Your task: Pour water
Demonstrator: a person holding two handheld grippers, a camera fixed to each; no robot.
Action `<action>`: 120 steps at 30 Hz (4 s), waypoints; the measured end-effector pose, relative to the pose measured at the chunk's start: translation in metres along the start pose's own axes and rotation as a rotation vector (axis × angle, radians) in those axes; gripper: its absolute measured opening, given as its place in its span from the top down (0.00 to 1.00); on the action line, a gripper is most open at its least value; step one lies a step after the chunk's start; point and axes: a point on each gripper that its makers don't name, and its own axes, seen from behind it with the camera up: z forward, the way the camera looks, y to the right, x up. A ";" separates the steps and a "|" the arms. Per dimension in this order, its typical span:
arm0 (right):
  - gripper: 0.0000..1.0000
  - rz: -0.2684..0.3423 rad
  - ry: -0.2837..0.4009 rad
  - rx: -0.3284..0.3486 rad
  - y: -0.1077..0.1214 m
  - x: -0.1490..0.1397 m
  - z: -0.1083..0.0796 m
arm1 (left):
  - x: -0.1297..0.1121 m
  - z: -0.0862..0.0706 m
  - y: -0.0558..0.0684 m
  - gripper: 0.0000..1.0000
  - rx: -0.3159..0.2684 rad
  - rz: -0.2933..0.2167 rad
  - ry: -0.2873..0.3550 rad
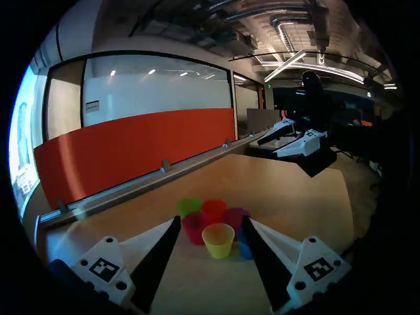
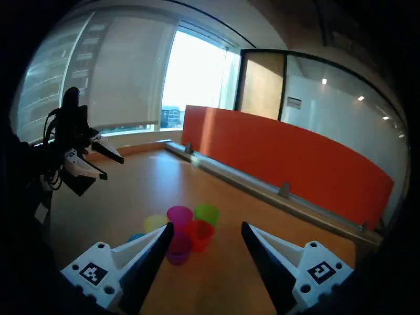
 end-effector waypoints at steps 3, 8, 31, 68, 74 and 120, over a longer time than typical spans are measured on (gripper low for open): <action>0.01 0.001 -0.003 0.001 0.001 -0.002 0.003 | -0.006 0.004 0.004 0.14 -0.019 -0.009 -0.008; 0.00 0.002 -0.014 0.002 0.005 -0.007 0.008 | -0.019 0.012 0.012 0.14 -0.050 0.001 -0.032; 0.00 -0.001 -0.048 0.003 0.016 -0.026 0.028 | -0.081 0.047 0.057 0.14 -0.182 0.062 -0.153; 0.00 0.001 -0.076 0.015 0.026 -0.042 0.045 | -0.127 0.091 0.090 0.14 -0.268 0.054 -0.229; 0.00 0.000 -0.078 0.016 0.026 -0.043 0.045 | -0.129 0.096 0.092 0.14 -0.272 0.069 -0.231; 0.00 -0.012 -0.103 0.048 0.018 -0.051 0.062 | -0.132 0.132 0.102 0.14 -0.298 0.119 -0.280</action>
